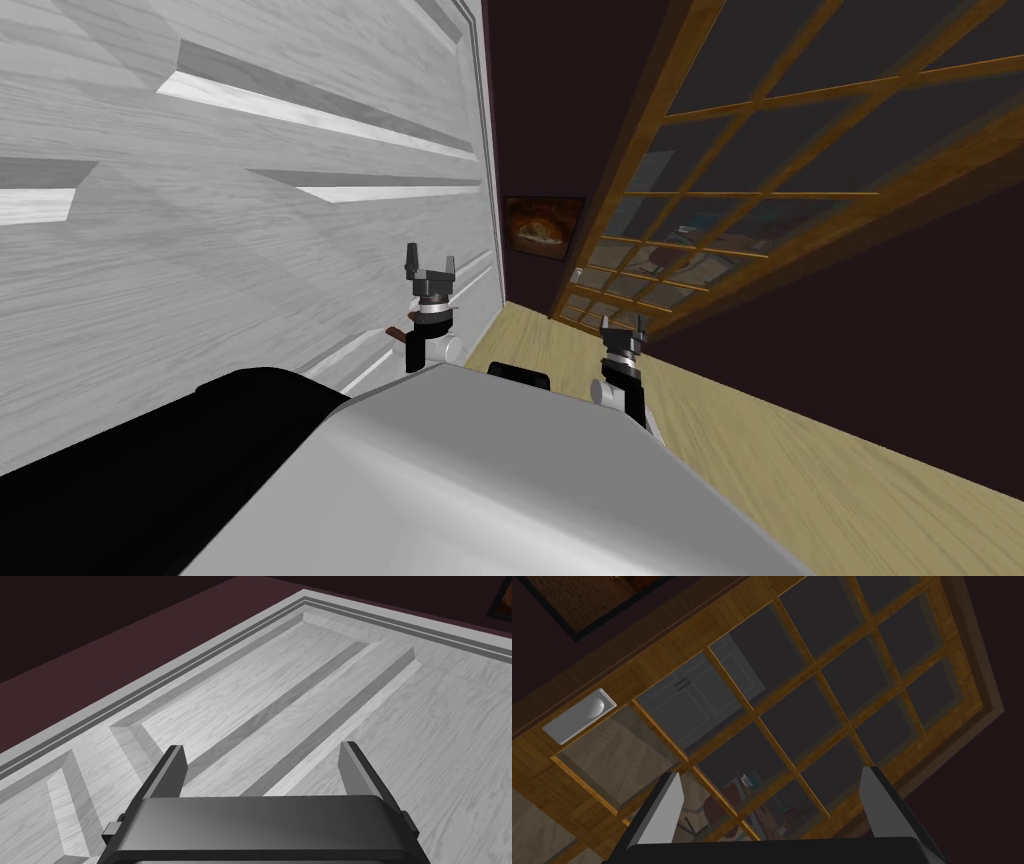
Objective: Pull the door open
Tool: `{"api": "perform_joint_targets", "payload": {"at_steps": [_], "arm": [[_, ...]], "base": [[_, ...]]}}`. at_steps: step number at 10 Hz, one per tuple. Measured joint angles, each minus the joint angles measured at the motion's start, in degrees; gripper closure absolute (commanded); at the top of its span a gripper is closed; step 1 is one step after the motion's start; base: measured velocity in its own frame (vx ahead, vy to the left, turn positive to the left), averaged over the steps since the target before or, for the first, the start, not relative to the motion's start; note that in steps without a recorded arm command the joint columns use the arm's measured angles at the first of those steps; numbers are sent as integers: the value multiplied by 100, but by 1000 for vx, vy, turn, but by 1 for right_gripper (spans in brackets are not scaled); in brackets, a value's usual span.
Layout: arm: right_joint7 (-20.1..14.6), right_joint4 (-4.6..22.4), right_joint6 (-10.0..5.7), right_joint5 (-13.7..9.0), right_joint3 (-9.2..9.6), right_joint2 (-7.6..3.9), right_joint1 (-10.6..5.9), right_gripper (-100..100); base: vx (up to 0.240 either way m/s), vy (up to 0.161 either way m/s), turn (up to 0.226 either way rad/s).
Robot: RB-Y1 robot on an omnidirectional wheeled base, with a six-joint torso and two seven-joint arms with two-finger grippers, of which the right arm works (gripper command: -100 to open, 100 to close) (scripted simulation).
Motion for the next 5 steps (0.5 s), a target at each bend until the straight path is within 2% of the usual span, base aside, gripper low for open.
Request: {"api": "perform_joint_targets", "payload": {"at_steps": [1,3,5], "arm": [[-98,93,-32,-62,-29,-20,-17,-100],[-328,366,-170,-199,-72,-36,-35,-100],[-563,527,-239,-341,-122,-51,-30,-100]], "base": [[68,-48,110],[99,-54,193],[91,-56,107]]}}
